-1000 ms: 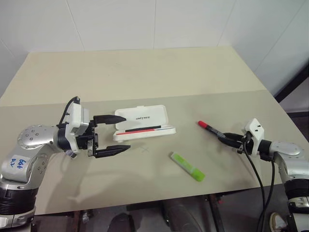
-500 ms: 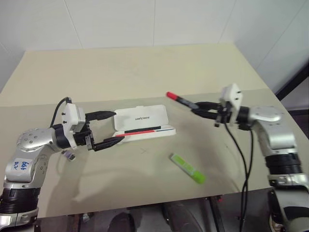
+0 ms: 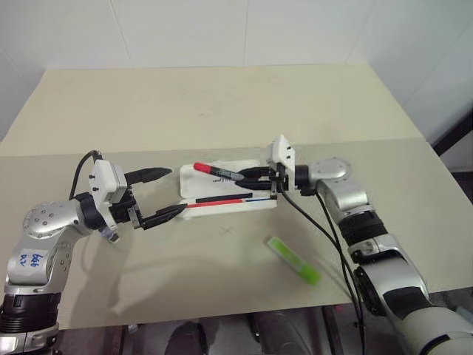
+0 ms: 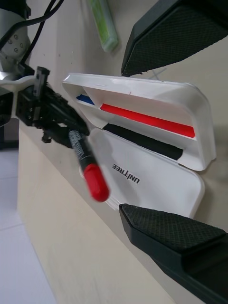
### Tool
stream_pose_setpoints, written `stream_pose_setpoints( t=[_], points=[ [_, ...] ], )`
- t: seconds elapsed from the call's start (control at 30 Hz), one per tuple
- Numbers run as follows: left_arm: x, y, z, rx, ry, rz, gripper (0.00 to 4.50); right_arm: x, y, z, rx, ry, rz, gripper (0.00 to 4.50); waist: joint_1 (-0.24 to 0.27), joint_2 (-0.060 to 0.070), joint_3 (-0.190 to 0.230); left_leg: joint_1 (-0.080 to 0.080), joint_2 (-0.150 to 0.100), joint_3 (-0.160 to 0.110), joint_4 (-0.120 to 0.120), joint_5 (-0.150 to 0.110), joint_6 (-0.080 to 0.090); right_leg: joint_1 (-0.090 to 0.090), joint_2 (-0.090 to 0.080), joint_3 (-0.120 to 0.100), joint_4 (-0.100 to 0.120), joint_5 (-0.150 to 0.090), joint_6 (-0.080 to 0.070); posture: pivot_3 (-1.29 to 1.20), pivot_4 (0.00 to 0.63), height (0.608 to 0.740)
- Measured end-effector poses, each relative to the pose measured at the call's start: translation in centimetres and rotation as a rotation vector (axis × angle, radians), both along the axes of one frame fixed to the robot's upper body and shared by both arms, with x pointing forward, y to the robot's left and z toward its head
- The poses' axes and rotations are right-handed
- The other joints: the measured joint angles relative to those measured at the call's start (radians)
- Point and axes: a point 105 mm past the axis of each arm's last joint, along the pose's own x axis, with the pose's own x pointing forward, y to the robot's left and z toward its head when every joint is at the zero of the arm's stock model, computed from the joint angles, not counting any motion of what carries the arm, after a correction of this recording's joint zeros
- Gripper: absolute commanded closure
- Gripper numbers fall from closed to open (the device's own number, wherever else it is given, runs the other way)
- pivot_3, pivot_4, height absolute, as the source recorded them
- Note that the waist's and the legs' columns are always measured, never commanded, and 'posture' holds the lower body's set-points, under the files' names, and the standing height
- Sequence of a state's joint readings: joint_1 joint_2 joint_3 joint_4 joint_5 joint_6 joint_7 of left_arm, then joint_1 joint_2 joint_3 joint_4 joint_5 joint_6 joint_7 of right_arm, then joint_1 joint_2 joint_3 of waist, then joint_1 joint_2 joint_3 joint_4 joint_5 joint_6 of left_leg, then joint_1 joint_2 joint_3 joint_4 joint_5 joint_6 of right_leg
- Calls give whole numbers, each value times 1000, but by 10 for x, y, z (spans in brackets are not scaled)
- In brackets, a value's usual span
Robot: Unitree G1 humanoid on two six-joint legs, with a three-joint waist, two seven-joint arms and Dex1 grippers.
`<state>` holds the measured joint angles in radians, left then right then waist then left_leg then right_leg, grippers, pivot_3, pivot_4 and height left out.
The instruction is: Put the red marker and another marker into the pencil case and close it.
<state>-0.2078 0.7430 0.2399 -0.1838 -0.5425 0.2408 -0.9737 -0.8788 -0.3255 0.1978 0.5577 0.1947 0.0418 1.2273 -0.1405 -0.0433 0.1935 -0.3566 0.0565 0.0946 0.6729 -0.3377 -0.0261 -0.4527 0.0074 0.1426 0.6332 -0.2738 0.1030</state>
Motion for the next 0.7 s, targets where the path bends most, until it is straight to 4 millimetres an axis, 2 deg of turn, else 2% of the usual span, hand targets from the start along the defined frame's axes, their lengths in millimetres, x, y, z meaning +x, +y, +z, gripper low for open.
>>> stream_pose_setpoints(
  t=[0.07, 0.3, 0.53, 0.7],
  points=[
    [-1, 1, -2, 0, 5, 9, 0, -4, 4, -2, -11, 2, 26, 3860, 0, 0, 0, 0, 0, -1, 2, -1, 1, 0, -1, -1, 3, 0, 0, 0, 150, 740],
    [-5, 3, -6, 6, 14, 21, 0, -23, 4, -31, -42, 67, 69, 3860, -1, 0, 0, 0, -1, -2, 8, -4, 6, 1, -1, -2, 4, 0, 0, 0, 150, 740],
    [-7, 2, -7, 34, 0, 15, 0, -38, 7, -36, -60, 68, 96, 3860, 0, 0, 0, 2, -3, -3, 8, -3, 6, 2, 0, -2, 7, 0, -1, 0, 150, 740],
    [-7, -2, -11, 57, -1, -2, 0, -37, 2, -39, -94, 53, 86, 3860, -1, 0, 0, 2, -6, -3, 8, -3, 7, 2, -1, -2, 6, 0, 0, 0, 150, 740]
  ],
)
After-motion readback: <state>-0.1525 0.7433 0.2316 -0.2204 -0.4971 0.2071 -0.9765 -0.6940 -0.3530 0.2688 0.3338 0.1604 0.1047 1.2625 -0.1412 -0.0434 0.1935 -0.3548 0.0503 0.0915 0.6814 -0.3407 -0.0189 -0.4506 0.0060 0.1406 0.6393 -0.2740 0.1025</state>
